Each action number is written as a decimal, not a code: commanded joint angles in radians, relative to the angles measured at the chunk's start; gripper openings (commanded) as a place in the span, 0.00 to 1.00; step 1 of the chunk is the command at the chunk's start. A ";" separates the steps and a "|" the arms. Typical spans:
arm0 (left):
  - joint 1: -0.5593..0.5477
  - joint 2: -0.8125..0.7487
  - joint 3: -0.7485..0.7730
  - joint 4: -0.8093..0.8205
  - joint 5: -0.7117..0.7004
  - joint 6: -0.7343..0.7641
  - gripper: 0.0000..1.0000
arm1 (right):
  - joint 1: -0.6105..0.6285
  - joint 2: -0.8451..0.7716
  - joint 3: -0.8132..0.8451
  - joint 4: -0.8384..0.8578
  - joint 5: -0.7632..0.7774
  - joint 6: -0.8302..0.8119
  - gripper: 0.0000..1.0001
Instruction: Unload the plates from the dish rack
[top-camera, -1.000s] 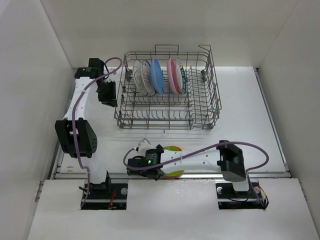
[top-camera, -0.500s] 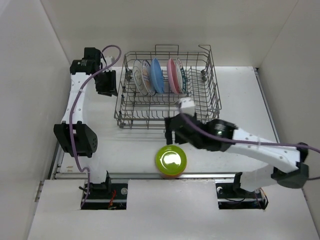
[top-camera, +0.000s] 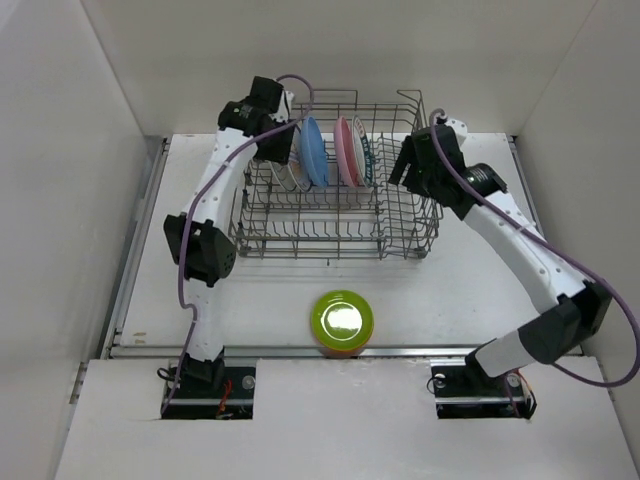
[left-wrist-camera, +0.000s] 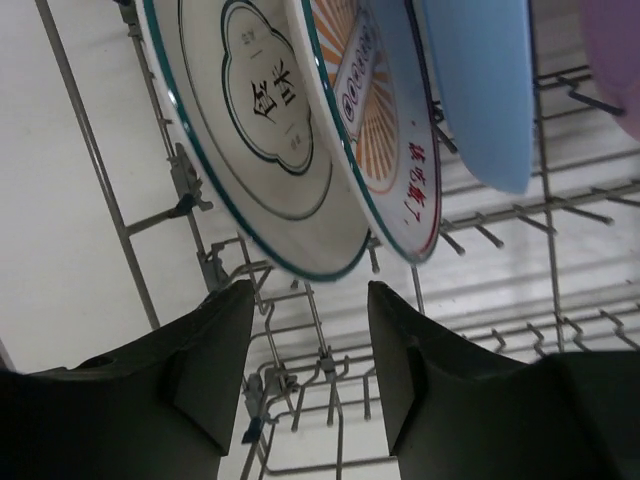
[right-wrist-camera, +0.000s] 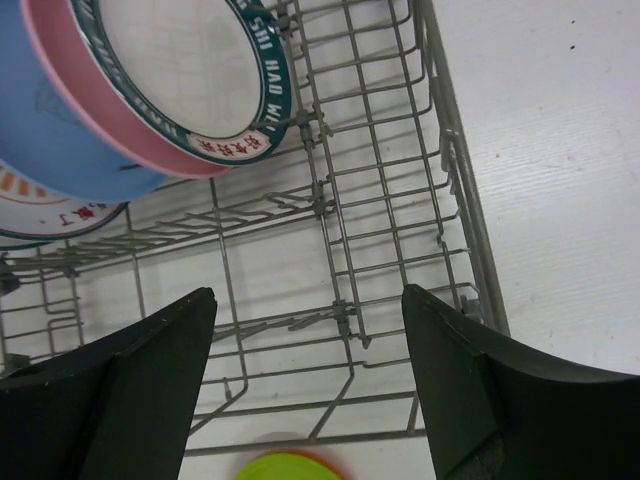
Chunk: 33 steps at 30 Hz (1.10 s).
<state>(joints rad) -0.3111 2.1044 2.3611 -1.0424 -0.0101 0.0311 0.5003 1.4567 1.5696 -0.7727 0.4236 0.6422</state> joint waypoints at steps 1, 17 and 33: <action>-0.005 -0.021 0.032 0.087 -0.224 -0.037 0.45 | -0.008 0.017 0.064 0.058 -0.075 -0.072 0.81; -0.014 -0.015 -0.034 0.168 -0.232 -0.037 0.44 | -0.008 0.077 0.053 0.078 -0.115 -0.105 0.81; 0.004 0.051 -0.068 0.183 -0.148 -0.117 0.00 | -0.008 0.028 0.044 0.038 -0.075 -0.105 0.81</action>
<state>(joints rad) -0.3088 2.1845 2.3013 -0.8360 -0.2111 -0.1127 0.4908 1.5524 1.6188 -0.7422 0.3248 0.5457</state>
